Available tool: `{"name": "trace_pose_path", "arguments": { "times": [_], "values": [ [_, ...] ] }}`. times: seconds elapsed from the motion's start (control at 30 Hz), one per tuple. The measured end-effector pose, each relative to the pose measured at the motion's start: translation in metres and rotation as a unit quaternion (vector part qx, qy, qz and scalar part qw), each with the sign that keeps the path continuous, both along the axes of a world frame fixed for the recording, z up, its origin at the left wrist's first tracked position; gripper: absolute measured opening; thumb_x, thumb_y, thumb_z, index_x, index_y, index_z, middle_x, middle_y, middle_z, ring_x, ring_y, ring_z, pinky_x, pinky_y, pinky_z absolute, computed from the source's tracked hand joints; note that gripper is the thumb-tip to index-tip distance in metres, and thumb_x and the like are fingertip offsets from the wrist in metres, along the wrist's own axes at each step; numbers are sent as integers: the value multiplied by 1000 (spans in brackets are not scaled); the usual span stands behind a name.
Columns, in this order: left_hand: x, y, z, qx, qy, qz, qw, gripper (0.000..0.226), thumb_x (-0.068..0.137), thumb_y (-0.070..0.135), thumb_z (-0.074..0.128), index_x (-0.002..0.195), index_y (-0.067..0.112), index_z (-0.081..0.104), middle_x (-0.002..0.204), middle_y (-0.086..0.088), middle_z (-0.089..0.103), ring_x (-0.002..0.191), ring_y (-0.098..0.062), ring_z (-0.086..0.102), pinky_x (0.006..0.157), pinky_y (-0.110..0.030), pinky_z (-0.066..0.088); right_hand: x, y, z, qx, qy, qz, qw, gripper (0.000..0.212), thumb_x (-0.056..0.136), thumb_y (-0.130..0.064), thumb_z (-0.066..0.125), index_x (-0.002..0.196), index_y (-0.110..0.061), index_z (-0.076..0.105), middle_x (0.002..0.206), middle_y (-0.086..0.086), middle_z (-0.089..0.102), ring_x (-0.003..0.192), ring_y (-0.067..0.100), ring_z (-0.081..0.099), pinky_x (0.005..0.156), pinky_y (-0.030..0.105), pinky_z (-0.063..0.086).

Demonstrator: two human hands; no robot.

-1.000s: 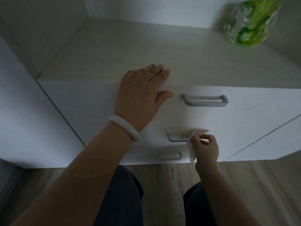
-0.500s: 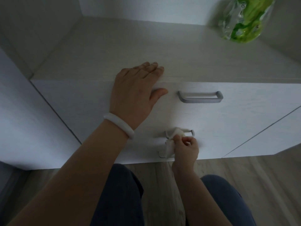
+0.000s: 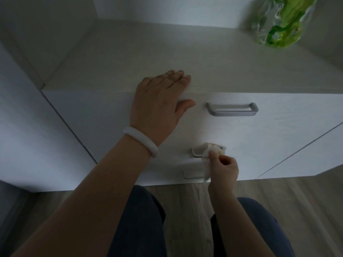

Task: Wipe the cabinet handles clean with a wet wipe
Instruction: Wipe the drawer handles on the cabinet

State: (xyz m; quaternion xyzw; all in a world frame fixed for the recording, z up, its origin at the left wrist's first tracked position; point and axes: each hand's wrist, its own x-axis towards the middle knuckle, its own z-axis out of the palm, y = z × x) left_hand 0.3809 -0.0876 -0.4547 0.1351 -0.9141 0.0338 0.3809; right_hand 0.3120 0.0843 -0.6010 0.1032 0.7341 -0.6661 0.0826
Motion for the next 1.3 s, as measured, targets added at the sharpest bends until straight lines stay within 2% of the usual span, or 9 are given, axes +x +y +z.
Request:
{"name": "trace_pose_path", "arguments": {
  "times": [0.2,0.37,0.5,0.57,0.7,0.87,1.03,1.17,1.3],
  "values": [
    [0,-1,0,9,-11,3,1000,51,92,52,50,132,23,56,139,2,55,129,-16,50,101,-33,27,20,-8,3,67,100,72,990,11,90,-26,63,87,-18,56,83,-3,61,77,13,60,59,16,45],
    [0,0,-1,-2,0,0,1000,50,91,51,51,130,21,58,136,0,58,127,-18,53,99,-31,26,15,11,2,152,223,144,952,7,91,-21,62,86,-25,58,84,-7,59,75,5,57,61,10,47],
    [-1,-1,-3,-1,6,1,1000,50,91,52,51,130,21,59,136,1,58,126,-17,53,99,-32,26,17,-4,-5,194,266,196,924,19,91,-20,62,109,-13,64,101,-3,57,89,11,58,81,26,53],
    [-1,-1,-3,-1,8,-2,1000,50,91,51,51,129,21,59,136,1,58,126,-17,53,99,-32,27,22,-18,-5,221,284,230,904,25,92,-22,61,114,-11,62,107,0,56,91,15,58,83,32,52],
    [0,-1,-2,-5,1,1,1000,50,92,52,50,131,21,58,137,1,57,127,-17,52,99,-32,28,17,-28,-3,344,354,260,830,15,92,-23,59,98,-10,56,102,6,58,76,29,61,60,39,51],
    [1,-2,-2,-3,0,-7,1000,51,91,51,50,131,21,58,137,0,57,127,-17,52,100,-31,28,0,-9,-1,350,417,281,791,16,85,-19,69,81,-11,56,83,3,59,58,22,58,47,29,43],
    [1,-2,-2,-8,8,-8,1000,50,91,51,50,129,20,59,135,0,59,125,-18,54,98,-31,27,-28,25,1,341,411,295,792,19,81,-16,74,73,-16,56,73,-9,50,56,13,51,51,29,45],
    [-1,-2,-2,-12,13,-3,1000,50,91,51,51,128,20,60,134,0,59,124,-18,55,97,-31,28,-44,46,2,338,361,257,831,10,82,-17,73,80,-14,63,79,-4,63,68,18,61,63,34,52],
    [0,0,-2,-1,8,-3,1000,50,91,51,51,129,20,59,135,0,58,126,-18,53,99,-32,27,-18,16,0,321,375,296,818,14,84,-17,70,77,-13,58,73,-2,59,62,17,57,56,29,47]
  ]
}}
